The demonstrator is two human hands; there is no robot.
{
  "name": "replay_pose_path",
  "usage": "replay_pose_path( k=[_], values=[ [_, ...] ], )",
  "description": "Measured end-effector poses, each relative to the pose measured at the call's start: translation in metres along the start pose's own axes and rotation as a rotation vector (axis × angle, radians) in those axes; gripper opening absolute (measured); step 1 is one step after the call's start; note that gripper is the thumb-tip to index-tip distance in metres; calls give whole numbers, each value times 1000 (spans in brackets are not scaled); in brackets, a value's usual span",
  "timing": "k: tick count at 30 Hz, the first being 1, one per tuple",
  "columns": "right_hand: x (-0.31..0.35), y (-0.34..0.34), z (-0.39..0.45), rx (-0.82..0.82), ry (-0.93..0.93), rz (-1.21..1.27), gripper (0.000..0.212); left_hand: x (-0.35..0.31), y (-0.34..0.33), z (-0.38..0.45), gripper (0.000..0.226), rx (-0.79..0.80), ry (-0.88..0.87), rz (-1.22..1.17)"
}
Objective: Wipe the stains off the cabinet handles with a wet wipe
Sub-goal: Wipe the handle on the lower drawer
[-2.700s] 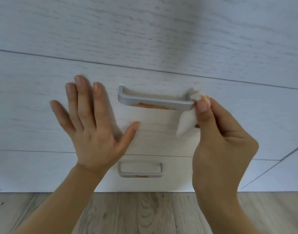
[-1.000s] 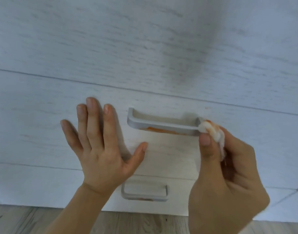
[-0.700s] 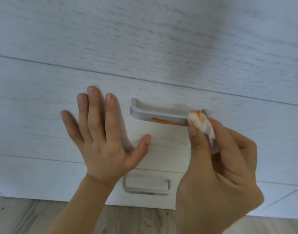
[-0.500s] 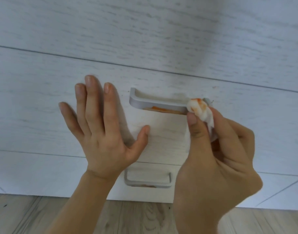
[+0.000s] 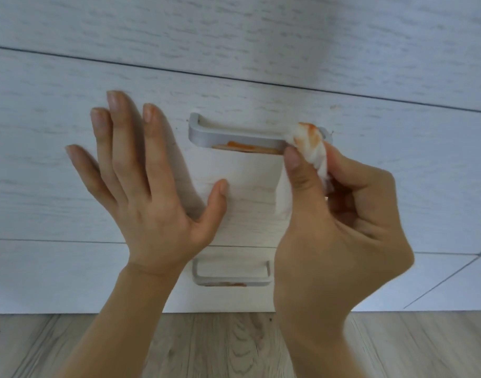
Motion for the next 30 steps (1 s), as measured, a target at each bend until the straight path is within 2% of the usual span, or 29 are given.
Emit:
replay_pose_path(
  k=[7,10,15,21,24,27,30],
  values=[
    [-6,-1,-3,4,-16,20,20,2,-2,-1,82,-11,1,11],
    [2,-10,-8,83,20,-17,24,2,-2,-1,82,-8,9,13],
    [4,2,2,-3,29,-10,24,2,0,0,82,12,9,-6],
    [11,-3,4,37,133,-145,17,2,1,1,81,31,25,-25],
    [8,0,3,16,112,-142,18,2,0,1,81,37,30,-28],
    [15,-12,-4,95,139,-134,20,2,-1,1,81,45,36,-22],
    [14,-5,-2,51,94,-75,20,3,0,1,81,58,25,-28]
  ],
)
Point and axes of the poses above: each hand's wrist, its own z-axis towards the middle knuckle, its own y-axis out of the back of the hand, x = y × z, the point moved 8 cm from there along z, towards the middle knuckle, and after that the axes turned 1 degree about -x, right-handed, at the moved point
